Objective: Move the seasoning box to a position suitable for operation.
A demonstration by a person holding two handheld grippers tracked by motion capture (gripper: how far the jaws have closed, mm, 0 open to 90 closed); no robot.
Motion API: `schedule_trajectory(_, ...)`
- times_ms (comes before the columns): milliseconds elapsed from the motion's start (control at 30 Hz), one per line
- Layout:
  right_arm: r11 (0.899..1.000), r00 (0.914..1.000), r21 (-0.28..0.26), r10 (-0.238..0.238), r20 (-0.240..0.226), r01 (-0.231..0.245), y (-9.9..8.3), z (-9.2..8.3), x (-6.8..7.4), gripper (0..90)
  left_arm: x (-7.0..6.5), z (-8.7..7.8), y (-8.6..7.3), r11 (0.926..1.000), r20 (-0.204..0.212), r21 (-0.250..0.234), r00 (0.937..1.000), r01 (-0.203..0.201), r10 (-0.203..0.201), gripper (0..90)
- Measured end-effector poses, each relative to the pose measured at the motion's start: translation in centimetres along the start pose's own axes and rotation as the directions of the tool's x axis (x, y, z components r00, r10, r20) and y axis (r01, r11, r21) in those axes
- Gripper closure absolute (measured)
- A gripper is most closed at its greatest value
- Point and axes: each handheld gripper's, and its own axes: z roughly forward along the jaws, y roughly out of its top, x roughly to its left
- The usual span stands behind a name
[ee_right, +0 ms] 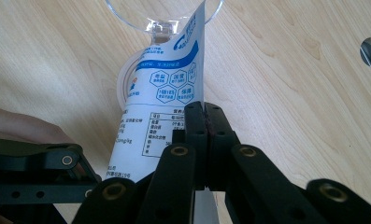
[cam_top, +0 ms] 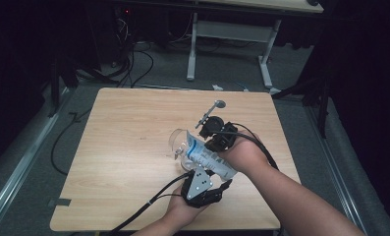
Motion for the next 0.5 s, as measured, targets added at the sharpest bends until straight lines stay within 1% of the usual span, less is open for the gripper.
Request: schedule_trajectory(500, 1.0, 1.0, 0.009, 0.001, 0.005, -0.001, 0.09, 0.25, -0.13, 90.0, 0.04, 0.3, 0.26, 1.0, 0.001, -0.002, 1.0, 0.002, -0.002, 49.1)
